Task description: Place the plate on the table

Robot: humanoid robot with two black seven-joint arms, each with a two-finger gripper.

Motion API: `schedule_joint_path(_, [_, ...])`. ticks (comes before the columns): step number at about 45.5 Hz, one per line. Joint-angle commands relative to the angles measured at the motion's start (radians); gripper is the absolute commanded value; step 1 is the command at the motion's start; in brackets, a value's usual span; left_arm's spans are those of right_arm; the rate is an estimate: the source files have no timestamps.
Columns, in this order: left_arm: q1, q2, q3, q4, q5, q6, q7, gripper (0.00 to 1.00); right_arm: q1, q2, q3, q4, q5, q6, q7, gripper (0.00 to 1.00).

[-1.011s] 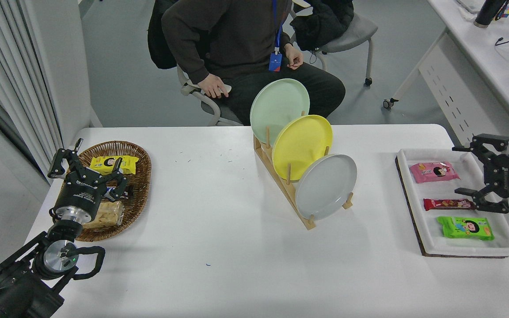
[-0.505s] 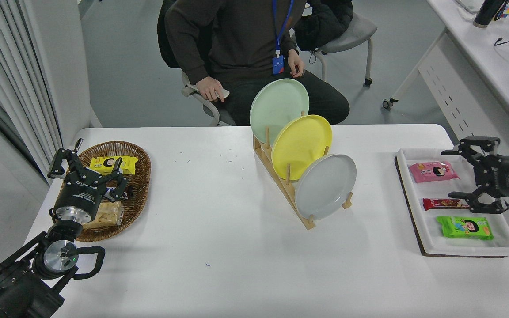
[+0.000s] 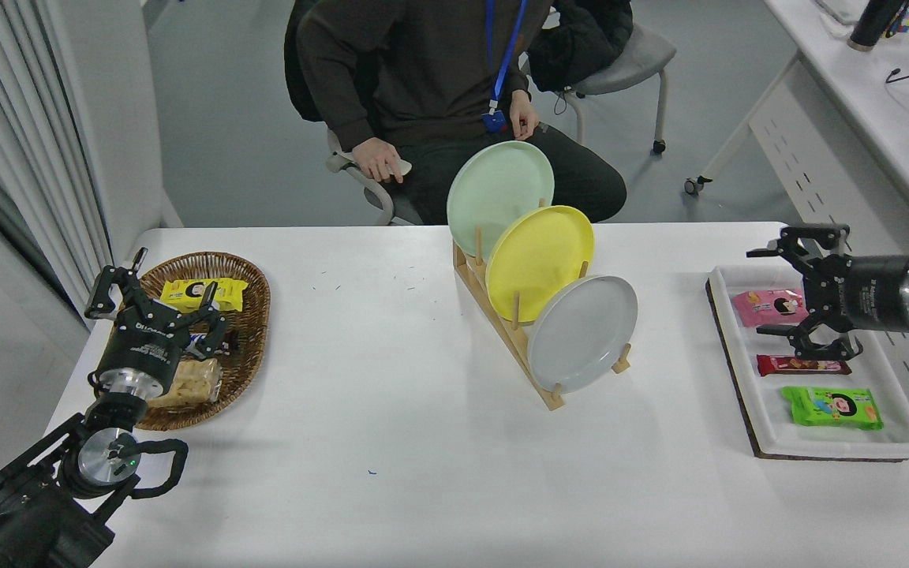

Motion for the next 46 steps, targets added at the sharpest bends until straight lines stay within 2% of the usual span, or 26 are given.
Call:
schedule_joint_path(1, [0.000, 0.000, 0.000, 0.000, 0.000, 0.000, 0.001, 0.98, 0.061, 0.005, -0.019, 0.141, 0.053, -0.223, -0.006, 1.00])
schedule_joint_path(13, [0.000, 0.000, 0.000, 0.000, 0.000, 0.000, 0.001, 0.98, 0.114, 0.057, -0.021, 0.256, 0.127, -0.364, -0.005, 1.00])
schedule_joint_path(28, [0.000, 0.000, 0.000, 0.000, 0.000, 0.000, 0.001, 0.98, 0.156, 0.166, -0.063, 0.253, 0.156, -0.347, -0.005, 1.00])
schedule_joint_path(46, [0.000, 0.000, 0.000, 0.000, 0.000, 0.000, 0.001, 0.98, 0.185, 0.264, -0.143, 0.147, 0.021, -0.323, -0.003, 1.00])
